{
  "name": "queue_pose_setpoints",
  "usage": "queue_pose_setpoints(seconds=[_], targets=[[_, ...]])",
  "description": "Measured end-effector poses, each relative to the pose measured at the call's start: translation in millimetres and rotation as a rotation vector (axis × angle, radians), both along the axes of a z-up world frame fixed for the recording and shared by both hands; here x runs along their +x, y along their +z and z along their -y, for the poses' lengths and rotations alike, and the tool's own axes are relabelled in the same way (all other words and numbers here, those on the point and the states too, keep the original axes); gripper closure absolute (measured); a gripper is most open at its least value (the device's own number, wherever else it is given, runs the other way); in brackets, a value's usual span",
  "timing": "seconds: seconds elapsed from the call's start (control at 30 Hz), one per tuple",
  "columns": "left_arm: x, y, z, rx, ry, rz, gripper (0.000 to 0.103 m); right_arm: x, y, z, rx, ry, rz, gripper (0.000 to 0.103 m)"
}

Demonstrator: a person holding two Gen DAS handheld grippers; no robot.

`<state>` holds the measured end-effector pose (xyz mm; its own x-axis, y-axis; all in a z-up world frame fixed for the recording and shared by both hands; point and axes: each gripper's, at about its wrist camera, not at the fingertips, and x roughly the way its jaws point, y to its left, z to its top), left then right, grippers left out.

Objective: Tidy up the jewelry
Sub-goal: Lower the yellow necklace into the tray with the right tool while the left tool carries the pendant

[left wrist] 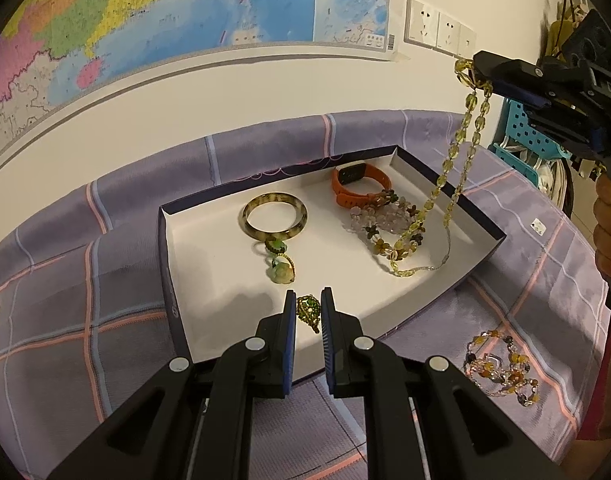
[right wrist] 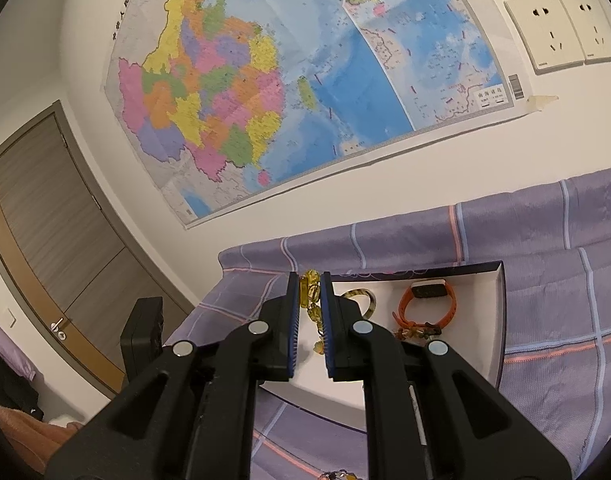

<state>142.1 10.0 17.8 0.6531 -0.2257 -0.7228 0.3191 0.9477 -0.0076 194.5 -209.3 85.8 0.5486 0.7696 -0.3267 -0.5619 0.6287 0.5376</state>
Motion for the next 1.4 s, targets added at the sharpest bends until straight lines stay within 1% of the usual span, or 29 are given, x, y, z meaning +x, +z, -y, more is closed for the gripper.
queue_pose_setpoints(seconds=[0.4, 1.03, 1.4], targets=[[9, -8, -1, 0.007, 0.015, -0.025, 0.092, 7, -11, -1, -0.007, 0.004, -0.024, 0.093], [26, -25, -3, 0.023, 0.045, -0.081, 0.092, 24, -40, -1, -0.027, -0.011, -0.098, 0.092], [29, -29, -3, 0.029, 0.050, -0.095, 0.092, 28, -47, -1, -0.028, -0.008, -0.118, 0.092]])
